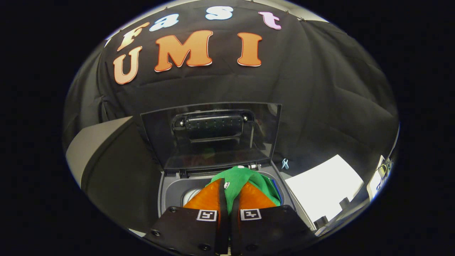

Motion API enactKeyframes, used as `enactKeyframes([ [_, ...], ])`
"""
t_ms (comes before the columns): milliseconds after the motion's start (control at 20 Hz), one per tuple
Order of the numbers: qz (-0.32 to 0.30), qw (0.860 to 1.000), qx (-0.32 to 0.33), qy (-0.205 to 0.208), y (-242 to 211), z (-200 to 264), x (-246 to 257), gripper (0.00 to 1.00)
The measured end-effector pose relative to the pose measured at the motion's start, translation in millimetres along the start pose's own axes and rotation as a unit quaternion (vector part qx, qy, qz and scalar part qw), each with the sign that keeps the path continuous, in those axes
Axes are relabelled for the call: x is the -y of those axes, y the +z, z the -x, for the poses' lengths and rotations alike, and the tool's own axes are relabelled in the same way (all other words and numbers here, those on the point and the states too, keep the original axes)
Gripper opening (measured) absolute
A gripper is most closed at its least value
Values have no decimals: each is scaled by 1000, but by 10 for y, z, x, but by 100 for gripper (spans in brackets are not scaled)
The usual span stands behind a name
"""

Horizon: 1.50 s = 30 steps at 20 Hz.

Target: Put the clothes into the washing machine and then close the washing machine lid.

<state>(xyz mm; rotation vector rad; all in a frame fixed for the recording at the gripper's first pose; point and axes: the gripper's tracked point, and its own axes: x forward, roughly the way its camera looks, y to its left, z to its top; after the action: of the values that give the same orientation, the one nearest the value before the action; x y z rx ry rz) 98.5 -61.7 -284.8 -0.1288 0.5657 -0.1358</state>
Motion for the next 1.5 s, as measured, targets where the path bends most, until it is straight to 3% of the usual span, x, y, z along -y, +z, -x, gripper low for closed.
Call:
enactKeyframes([
  [1050,-10,990,-141,-5,-1228,-905,-109,11],
  [1350,-41,985,-167,-12,-1389,-978,-77,17],
  [1450,-52,983,-174,-13,-1425,-974,-45,23],
  [1500,-52,983,-177,-17,-1426,-955,-20,32],
])
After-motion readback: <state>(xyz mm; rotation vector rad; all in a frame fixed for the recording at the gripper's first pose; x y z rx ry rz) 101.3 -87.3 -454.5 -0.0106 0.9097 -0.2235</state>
